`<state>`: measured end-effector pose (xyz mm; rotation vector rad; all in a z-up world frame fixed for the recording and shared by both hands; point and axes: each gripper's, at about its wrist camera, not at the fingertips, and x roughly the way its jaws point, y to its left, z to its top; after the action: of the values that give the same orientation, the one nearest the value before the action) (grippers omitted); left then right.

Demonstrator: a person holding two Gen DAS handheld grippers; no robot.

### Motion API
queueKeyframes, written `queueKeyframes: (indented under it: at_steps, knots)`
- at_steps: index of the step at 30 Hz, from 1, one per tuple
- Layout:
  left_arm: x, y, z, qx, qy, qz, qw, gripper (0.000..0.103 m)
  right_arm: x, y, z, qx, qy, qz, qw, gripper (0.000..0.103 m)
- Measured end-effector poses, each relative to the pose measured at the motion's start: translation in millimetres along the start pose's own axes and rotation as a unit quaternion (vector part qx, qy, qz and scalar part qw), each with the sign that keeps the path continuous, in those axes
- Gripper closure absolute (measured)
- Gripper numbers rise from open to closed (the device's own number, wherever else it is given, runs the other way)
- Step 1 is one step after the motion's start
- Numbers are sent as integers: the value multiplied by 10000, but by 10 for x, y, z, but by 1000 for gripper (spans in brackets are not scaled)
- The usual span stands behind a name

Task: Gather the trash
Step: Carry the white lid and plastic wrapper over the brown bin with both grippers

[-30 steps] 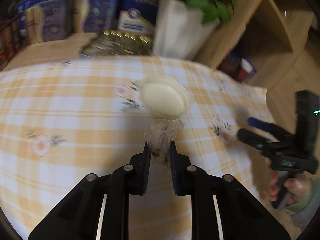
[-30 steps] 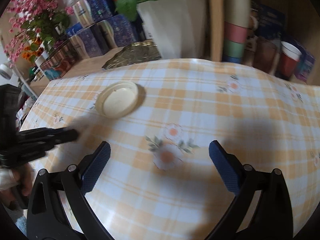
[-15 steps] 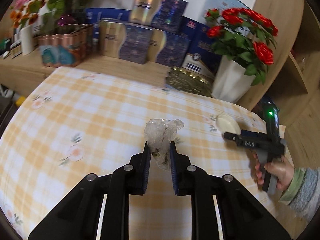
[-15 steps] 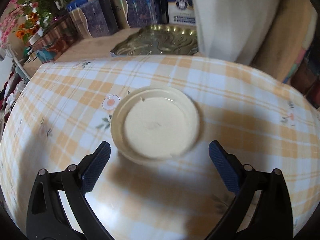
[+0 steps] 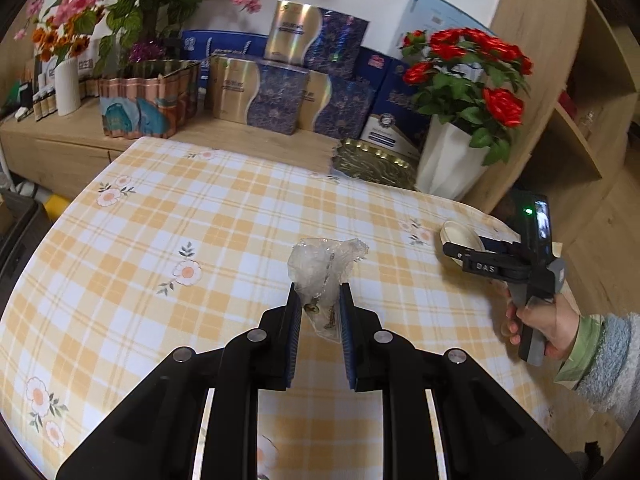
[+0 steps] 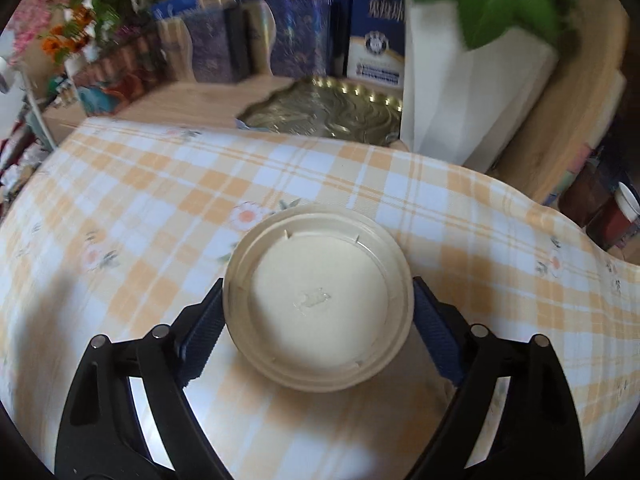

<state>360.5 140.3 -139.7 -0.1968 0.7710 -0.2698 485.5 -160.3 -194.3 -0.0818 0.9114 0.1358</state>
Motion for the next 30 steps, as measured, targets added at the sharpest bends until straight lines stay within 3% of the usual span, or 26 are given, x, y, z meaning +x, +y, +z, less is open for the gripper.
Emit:
queueKeyframes:
  at_steps: [15,30]
  knots:
    - [-544,-847,-677,367,322,-602,9970,85,-1550,-374,-1413,1221,-368,457,9908,16]
    - [-1230,-1348,-1257,665,328,-917,9930,85,-2632,-332,-2531,1070,-496,105,9930,16]
